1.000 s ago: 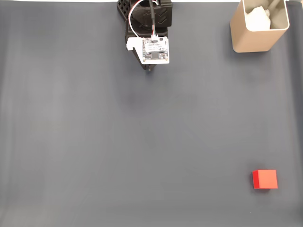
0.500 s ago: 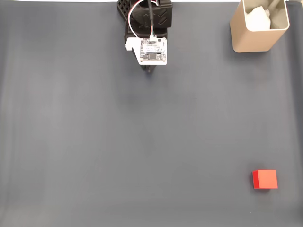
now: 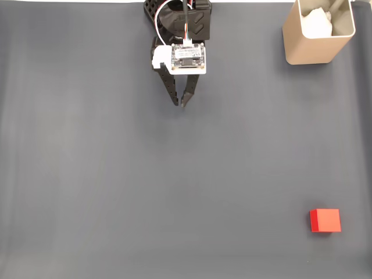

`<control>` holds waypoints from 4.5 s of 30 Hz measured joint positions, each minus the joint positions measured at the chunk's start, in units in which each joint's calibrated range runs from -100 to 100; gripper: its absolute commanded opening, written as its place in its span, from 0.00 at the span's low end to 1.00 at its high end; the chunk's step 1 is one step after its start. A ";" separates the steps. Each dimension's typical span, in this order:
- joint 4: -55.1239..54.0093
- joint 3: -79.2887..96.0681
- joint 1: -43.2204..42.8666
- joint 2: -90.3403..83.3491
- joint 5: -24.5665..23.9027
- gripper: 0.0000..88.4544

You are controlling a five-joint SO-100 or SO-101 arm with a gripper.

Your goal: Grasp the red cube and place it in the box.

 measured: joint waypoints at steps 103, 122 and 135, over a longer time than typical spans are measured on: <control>3.82 -133.00 -25.00 124.88 -2.05 0.20; 0.88 -145.66 -24.26 138.08 -2.05 0.34; 0.80 -146.84 -21.59 139.99 -2.05 0.40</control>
